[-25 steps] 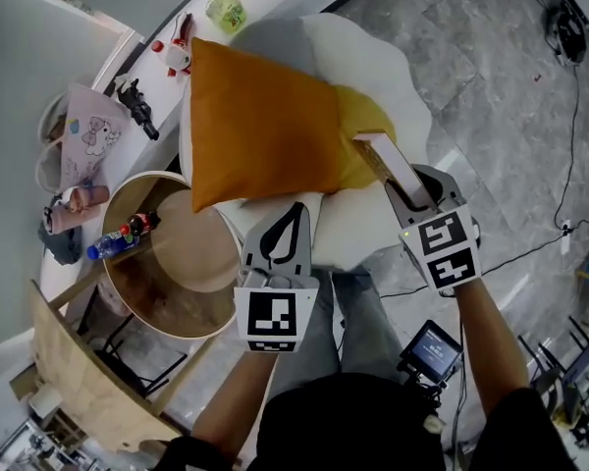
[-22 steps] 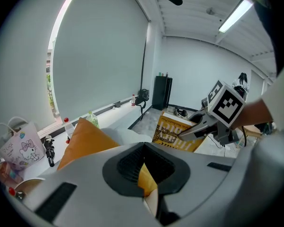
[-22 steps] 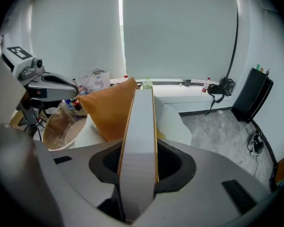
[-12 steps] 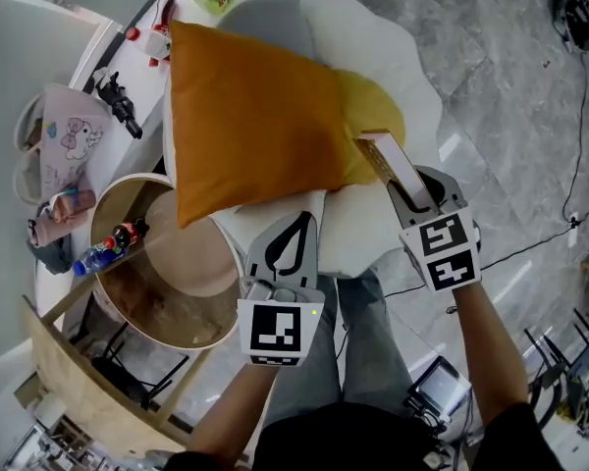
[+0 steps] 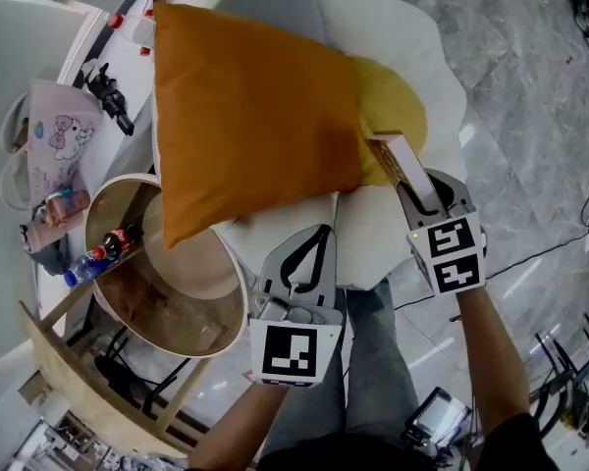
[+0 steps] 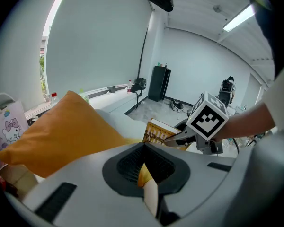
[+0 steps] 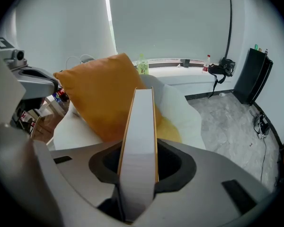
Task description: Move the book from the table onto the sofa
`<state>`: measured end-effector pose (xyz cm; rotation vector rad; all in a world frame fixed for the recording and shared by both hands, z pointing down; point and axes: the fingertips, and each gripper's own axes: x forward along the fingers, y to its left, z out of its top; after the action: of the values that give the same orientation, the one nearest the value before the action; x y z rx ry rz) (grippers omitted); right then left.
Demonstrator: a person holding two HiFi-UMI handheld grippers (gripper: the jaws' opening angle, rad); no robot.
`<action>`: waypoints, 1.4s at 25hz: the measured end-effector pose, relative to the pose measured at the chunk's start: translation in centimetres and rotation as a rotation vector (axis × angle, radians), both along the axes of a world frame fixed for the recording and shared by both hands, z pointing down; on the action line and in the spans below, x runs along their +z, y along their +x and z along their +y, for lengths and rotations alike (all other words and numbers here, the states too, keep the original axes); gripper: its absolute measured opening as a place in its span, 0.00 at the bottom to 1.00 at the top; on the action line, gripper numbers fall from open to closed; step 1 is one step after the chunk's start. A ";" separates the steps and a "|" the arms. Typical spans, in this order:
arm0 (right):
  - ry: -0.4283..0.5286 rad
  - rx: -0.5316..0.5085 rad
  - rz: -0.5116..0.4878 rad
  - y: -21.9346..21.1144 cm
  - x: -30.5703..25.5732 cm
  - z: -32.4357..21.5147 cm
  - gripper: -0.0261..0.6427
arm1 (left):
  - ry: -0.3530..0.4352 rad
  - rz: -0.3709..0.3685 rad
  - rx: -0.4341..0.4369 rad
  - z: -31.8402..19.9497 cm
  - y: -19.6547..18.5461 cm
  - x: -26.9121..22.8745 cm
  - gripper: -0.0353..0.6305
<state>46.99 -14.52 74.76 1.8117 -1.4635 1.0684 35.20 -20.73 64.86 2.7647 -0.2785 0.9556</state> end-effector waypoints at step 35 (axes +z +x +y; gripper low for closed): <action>-0.055 0.045 -0.108 0.5 12.7 -2.3 0.37 | -0.101 -0.085 0.010 -0.2 0.7 8.9 0.06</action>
<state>47.54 -16.78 87.44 1.7807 -1.4465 1.2341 35.86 -20.90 73.79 2.6406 -0.2238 1.0615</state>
